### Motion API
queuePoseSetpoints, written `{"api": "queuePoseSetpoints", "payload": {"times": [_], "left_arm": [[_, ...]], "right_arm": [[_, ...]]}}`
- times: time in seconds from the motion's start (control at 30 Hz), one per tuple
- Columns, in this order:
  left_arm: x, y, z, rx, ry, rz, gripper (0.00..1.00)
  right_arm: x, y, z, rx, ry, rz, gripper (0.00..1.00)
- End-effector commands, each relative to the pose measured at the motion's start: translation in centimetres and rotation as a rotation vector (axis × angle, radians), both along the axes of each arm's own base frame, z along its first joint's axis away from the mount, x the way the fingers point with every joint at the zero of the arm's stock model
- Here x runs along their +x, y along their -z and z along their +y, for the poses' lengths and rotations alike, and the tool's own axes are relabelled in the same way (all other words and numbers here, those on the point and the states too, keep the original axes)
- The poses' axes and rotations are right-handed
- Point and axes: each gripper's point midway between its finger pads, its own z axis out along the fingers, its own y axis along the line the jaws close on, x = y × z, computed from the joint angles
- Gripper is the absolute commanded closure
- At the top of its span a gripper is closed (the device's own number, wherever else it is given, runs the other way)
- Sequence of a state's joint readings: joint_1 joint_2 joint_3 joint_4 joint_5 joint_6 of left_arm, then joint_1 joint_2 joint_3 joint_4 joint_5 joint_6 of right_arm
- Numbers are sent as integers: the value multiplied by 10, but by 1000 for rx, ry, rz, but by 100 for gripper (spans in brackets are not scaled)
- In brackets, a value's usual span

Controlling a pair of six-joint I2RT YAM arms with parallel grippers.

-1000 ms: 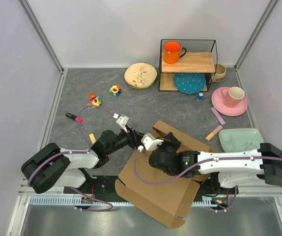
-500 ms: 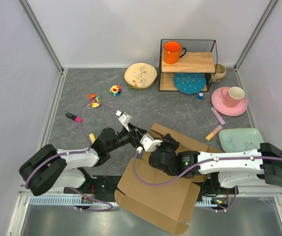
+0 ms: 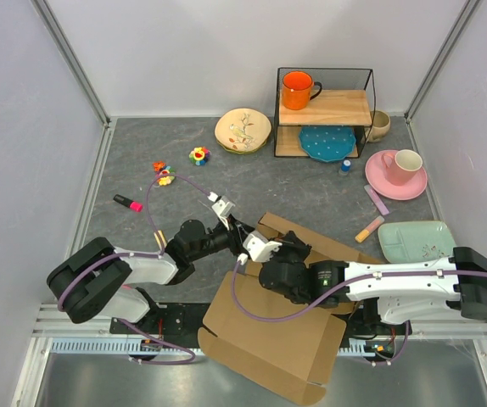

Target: Fold the paper box

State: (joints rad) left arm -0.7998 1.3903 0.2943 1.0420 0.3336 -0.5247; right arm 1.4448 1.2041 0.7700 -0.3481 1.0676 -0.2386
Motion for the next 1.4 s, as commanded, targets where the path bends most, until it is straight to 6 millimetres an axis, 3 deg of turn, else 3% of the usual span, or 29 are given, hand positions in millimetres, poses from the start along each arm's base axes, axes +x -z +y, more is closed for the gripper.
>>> {"api": "queuePoseSetpoints", "payload": {"times": [0.0,0.17,0.4,0.5,0.63,0.8,0.83,0.93,1.07,1.17,1.23,1.37], "left_arm": [[2,-8,-2,5,9,-112,37],[5,-6,2,31,-7,-140,41],[11,-10,-3,45,-5,-176,68],[14,-10,-4,67,-20,-208,76],[20,-5,-5,142,-67,-254,88],[23,-6,-2,191,-126,-311,98],[25,-6,0,200,-151,-317,98],[26,-9,3,204,-179,-336,98],[33,-15,13,208,-265,-352,98],[39,-21,24,202,-345,-360,98],[48,-27,36,198,-437,-360,98],[64,-41,57,148,-611,-343,98]], "right_arm": [[-14,7,16,85,-67,71,100],[-19,-10,24,156,-117,101,100],[-20,-13,25,139,-120,102,100],[-20,-16,27,157,-117,103,90],[-21,-30,33,214,-111,102,68],[-20,-58,38,314,-103,90,55],[-20,-64,37,341,-104,90,46],[-22,-82,39,422,-113,91,33],[-21,-102,35,515,-108,80,23],[-18,-129,24,647,-70,46,20],[-15,-156,8,788,-25,6,17],[-4,-190,-24,1006,84,-43,16]]}}
